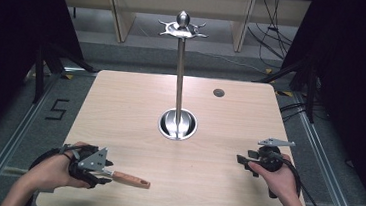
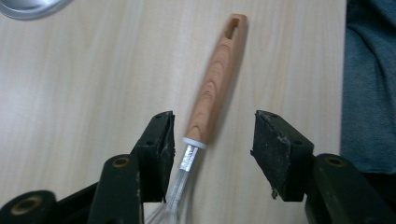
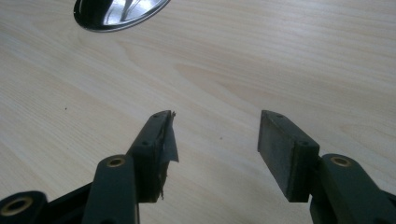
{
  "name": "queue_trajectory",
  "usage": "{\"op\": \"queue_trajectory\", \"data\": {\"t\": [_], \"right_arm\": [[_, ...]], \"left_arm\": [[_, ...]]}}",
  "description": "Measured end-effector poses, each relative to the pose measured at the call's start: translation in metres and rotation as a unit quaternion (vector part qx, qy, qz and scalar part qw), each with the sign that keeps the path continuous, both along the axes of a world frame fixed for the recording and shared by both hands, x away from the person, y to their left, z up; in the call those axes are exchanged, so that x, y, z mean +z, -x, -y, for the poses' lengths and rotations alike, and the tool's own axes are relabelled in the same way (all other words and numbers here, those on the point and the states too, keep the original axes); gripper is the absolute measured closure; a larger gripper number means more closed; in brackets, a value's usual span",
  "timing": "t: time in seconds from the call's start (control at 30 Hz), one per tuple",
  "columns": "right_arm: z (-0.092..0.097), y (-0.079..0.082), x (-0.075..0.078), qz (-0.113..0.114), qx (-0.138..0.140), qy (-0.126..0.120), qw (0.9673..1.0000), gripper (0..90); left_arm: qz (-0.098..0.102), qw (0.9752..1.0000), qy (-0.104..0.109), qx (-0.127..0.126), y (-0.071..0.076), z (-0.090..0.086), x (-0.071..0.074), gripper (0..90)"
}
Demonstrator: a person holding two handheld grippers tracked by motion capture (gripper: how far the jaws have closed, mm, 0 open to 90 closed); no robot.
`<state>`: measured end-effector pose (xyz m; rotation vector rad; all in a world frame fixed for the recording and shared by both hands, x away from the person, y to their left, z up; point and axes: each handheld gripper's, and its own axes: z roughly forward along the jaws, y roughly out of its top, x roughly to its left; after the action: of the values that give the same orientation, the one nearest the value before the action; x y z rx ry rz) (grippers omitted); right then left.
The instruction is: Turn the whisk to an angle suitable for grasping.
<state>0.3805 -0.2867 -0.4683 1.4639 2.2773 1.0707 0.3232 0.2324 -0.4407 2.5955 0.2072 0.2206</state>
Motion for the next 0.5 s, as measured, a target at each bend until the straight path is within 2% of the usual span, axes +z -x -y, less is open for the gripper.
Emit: {"op": "queue_trajectory", "data": {"t": [0.03,0.07,0.13,0.17,0.27,0.3,0.33,0.4,0.43,0.47,0.5], "right_arm": [[0.000,0.000,0.000,0.000,0.003,-0.001,1.0000,45.8],[0.000,0.001,0.000,-0.001,0.000,-0.004,1.0000,45.8],[0.002,0.000,-0.001,0.010,0.006,0.007,0.9999,45.8],[0.003,-0.001,-0.001,0.012,0.009,0.003,0.9999,45.8],[0.003,-0.001,-0.001,0.007,0.009,-0.001,0.9999,45.8],[0.002,0.000,0.000,0.001,0.002,0.000,1.0000,45.8],[0.001,0.001,0.000,-0.005,-0.003,-0.003,1.0000,45.8],[0.002,0.001,0.000,-0.001,0.003,-0.002,1.0000,45.8],[0.001,0.001,0.000,-0.003,0.002,-0.003,1.0000,45.8],[0.001,0.001,0.000,-0.004,0.002,-0.003,1.0000,45.8],[0.001,0.001,0.001,-0.003,0.001,-0.003,1.0000,45.8]], "left_arm": [[-0.003,1.0000,-0.002,-0.003,0.000,0.002,-0.001,47.6],[-0.010,0.9999,0.010,-0.003,-0.001,0.006,-0.004,47.7],[-0.022,0.9997,0.012,-0.003,0.000,0.012,-0.007,50.6],[-0.020,0.9997,0.000,-0.011,0.000,0.014,-0.007,52.1],[-0.029,0.9995,-0.007,-0.005,0.001,0.020,-0.007,65.7],[-0.050,0.9986,-0.008,0.016,0.003,0.027,-0.007,71.4],[-0.061,0.9978,-0.002,0.026,0.003,0.032,-0.009,79.3],[-0.075,0.9966,-0.021,0.025,0.005,0.043,-0.015,88.6],[-0.076,0.9962,-0.039,0.018,0.005,0.047,-0.017,88.9],[-0.075,0.9942,-0.076,0.005,0.004,0.053,-0.021,89.0],[-0.078,0.9923,-0.096,-0.001,0.003,0.059,-0.025,89.1]]}}
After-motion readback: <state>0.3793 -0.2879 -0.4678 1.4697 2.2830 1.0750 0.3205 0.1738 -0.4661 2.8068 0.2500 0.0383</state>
